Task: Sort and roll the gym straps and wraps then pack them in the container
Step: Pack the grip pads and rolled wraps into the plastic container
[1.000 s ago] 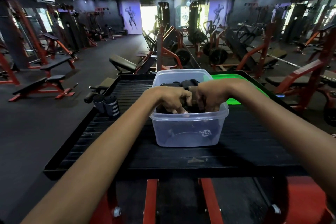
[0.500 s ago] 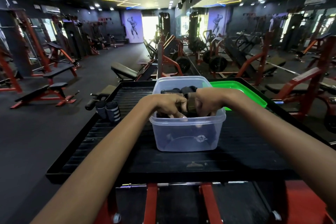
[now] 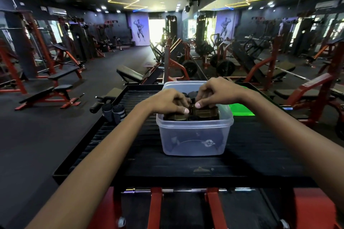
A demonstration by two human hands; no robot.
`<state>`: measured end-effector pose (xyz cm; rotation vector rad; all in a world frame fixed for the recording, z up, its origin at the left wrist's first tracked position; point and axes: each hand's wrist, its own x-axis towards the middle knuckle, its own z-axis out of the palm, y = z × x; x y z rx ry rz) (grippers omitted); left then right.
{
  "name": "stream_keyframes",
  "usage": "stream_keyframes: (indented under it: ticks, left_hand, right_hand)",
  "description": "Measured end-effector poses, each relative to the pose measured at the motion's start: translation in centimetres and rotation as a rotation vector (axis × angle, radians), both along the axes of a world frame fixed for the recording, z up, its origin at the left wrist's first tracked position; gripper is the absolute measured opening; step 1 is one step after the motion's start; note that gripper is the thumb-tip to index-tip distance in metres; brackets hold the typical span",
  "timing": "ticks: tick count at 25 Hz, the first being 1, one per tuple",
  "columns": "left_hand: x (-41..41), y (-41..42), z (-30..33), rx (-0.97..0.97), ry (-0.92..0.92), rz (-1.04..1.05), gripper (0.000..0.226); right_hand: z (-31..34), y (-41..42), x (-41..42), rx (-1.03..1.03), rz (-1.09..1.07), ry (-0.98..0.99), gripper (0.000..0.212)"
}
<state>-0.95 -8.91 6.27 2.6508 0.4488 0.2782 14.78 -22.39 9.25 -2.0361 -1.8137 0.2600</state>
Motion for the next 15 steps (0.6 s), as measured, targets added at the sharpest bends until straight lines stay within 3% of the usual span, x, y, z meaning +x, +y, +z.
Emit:
stream_keyframes:
  ticks: [6,15]
  left_hand:
    - [-4.9,1.4,0.2,-0.018,-0.393,0.163,0.01]
    - [-14.8,6.4,-3.0,-0.184,-0.49,0.41,0.009]
  right_hand:
    - [-0.9,2.3,-2.0,0.241,0.004,0.218,0.01]
    - [-1.5,7.4,-9.7,0.266,0.145,0.336,0.011]
